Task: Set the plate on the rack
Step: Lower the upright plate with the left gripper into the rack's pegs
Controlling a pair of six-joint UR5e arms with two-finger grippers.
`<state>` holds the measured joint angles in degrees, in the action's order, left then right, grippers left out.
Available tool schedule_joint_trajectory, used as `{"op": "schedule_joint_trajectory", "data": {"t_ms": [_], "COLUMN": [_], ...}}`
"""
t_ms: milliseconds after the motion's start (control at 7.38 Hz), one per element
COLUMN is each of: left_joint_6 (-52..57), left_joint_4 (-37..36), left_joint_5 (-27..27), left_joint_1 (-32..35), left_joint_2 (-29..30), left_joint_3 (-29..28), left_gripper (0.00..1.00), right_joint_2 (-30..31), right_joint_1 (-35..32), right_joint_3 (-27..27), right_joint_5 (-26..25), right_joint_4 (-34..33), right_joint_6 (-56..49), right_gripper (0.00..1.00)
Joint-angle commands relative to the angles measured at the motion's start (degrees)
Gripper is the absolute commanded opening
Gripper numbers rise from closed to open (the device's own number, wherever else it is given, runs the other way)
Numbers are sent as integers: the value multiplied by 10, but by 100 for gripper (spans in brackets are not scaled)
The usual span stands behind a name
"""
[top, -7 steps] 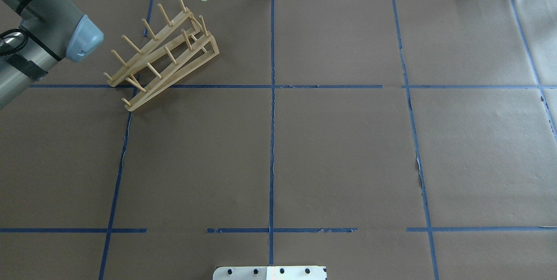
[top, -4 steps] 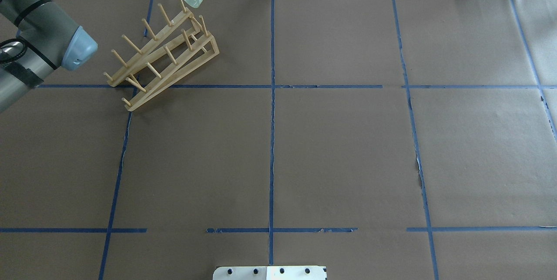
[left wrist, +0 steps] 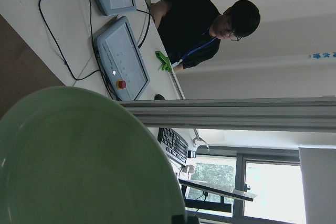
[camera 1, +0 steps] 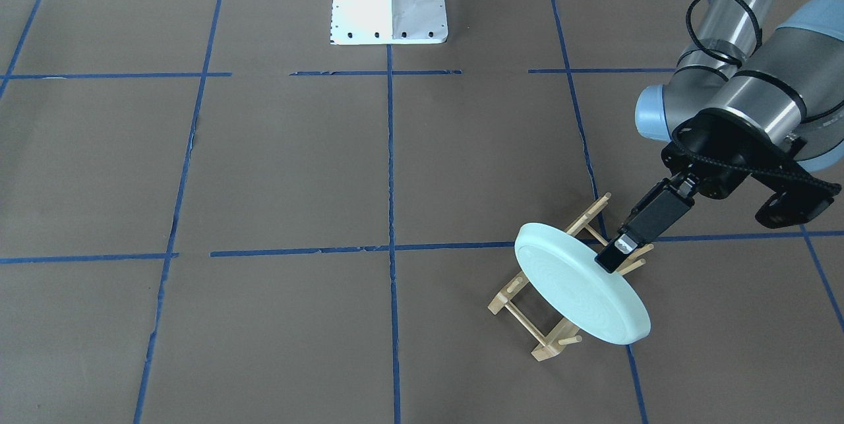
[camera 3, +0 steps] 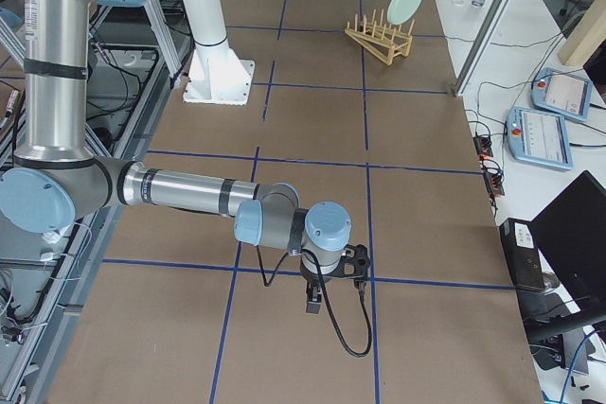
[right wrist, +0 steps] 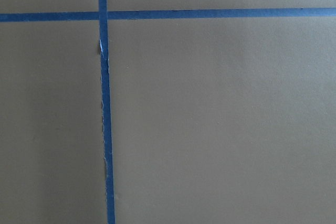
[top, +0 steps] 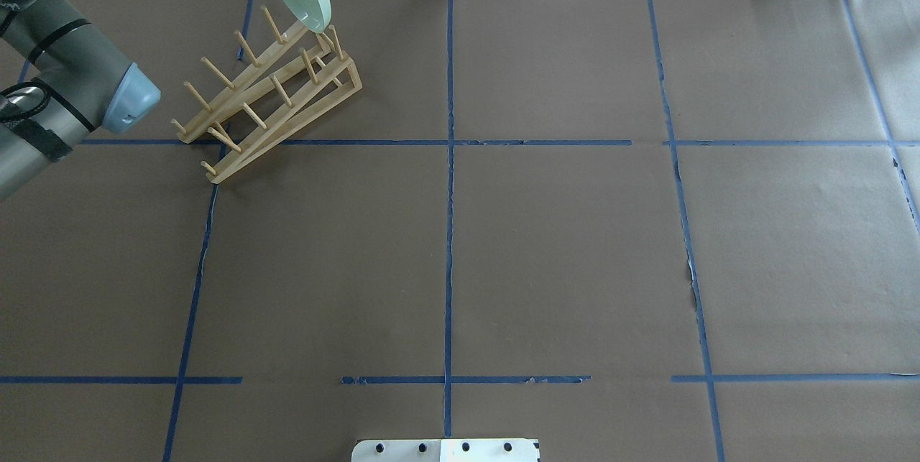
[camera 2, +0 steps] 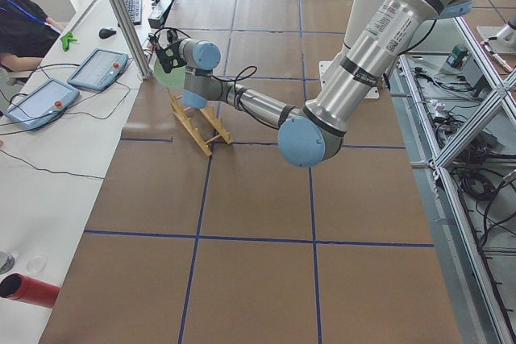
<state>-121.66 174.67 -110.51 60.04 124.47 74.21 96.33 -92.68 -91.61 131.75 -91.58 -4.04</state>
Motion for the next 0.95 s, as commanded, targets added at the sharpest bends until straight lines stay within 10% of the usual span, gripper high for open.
{"op": "schedule_joint_trajectory", "data": {"t_ms": [0,677,812], "left_joint_6": [1,27,27], "left_joint_4": [1,-5,-8], "left_joint_5": [21,28,28], "left_joint_1": [-15,-34,-34], "left_joint_2": [-2,-23,-26], "left_joint_3": [-9,-16,-16], "left_gripper": [0,0,58], "right_joint_2": [0,0,0], "right_joint_1": [0,0,0], "right_joint_3": [0,0,0], "right_joint_5": [0,0,0], "right_joint_4": [0,0,0], "right_joint_6": [0,0,0], "right_gripper": [100,100,100]}}
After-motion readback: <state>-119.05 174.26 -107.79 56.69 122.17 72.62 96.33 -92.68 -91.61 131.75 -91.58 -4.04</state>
